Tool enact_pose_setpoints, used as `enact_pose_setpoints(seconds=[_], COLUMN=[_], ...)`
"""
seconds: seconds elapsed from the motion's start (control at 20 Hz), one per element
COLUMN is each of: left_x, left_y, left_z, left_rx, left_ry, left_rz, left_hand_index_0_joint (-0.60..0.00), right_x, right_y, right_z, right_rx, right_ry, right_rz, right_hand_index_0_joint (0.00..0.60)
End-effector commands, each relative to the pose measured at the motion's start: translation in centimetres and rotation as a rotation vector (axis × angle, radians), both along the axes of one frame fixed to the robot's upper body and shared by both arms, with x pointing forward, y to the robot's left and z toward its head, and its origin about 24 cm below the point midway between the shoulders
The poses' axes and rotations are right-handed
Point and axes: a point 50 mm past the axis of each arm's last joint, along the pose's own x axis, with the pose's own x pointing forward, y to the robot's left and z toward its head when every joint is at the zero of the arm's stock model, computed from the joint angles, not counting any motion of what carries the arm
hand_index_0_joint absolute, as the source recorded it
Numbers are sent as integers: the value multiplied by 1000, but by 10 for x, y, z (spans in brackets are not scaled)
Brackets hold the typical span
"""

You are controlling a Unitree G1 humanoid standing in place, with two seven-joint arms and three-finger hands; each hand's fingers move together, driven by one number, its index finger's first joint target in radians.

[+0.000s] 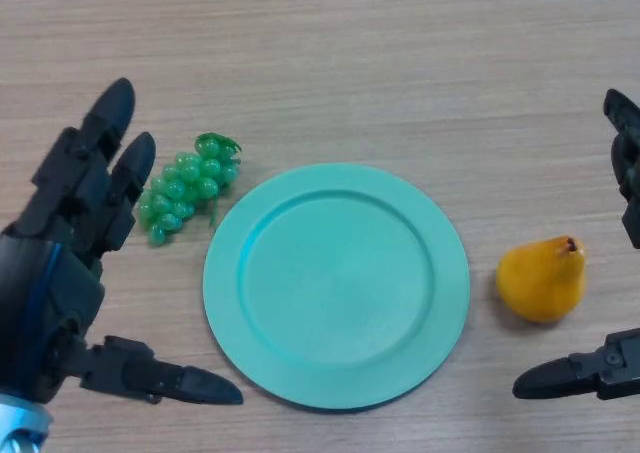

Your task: Pick up the yellow pear and place it on the plate

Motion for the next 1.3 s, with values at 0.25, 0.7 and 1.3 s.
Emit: enact_pose_setpoints(seconds=[0.25,0.7,1.3], left_x=[-10,-13,-9], left_y=[2,3,3], left_z=[20,15,9], left_rx=[32,-8,14], left_ry=[-145,-163,-149], left_rz=[37,48,66], left_hand_index_0_joint=[0,0,0], right_x=[-5,45,94], right_y=[-9,-45,-56], right_z=[28,-24,-96], right_rx=[21,-35,-103], right_ry=[-195,-201,-42], right_rz=[-45,-111,-208], right_hand_index_0_joint=[0,0,0])
